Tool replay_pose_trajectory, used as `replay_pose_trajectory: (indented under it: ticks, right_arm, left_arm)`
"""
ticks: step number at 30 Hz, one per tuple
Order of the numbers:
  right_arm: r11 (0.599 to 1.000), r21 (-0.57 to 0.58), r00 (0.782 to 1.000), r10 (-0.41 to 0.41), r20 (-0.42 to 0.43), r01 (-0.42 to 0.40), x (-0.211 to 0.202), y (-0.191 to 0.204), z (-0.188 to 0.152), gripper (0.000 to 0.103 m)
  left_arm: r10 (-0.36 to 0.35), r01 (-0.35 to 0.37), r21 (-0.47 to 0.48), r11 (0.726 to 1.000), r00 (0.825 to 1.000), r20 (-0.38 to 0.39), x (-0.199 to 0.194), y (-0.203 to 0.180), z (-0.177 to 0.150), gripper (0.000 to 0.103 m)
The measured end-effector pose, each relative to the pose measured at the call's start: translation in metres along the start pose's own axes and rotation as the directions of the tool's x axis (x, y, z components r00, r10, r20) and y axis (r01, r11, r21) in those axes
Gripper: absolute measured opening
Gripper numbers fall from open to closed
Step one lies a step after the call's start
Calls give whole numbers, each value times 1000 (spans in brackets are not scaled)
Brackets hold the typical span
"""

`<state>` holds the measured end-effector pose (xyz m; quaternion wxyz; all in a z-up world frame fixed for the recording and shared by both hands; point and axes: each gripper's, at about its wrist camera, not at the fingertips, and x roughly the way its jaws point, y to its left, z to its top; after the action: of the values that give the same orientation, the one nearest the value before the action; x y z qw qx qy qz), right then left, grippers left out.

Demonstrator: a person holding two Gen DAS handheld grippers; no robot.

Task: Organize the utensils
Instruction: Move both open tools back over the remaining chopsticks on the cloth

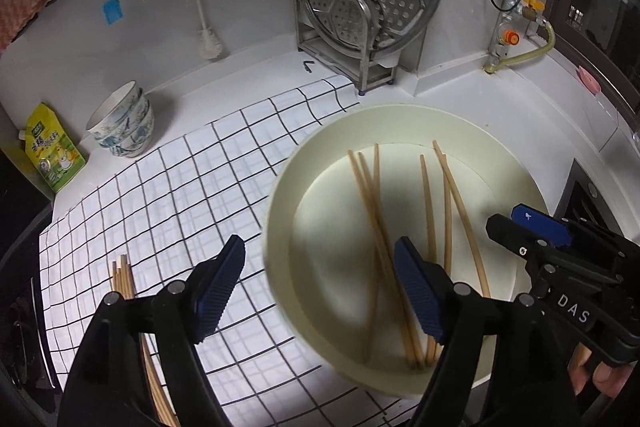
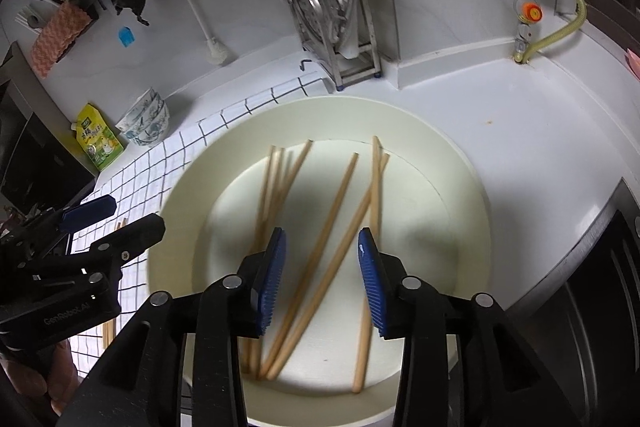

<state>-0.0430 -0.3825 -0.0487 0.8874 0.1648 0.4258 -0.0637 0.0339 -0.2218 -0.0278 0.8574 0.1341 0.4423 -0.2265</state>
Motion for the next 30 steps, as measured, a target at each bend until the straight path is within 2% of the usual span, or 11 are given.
replay_pose_trajectory:
  ticks: [7,14,19,30]
  right_arm:
    - [1000,-15,1000,24,17,-24,-9,22,3,49]
    - [997,-69,999,44,-5,-45,-6,60,2,52]
    - [988,-131,996,82,-33,-86,3,100,1,61]
    - [935,-287,975,179,-131,-210,28,202,-23,66]
  left_arm:
    - [24,-22,-42,999,999,34,-25,34,-6,78]
    - [68,-61,-114,992,996,58,-44,80,-19,81]
    - [112,-102,-188,977,993,44,-53,122,-38,84]
    - [202,-198,-313,929,979,-19,-62,196,-87,90]
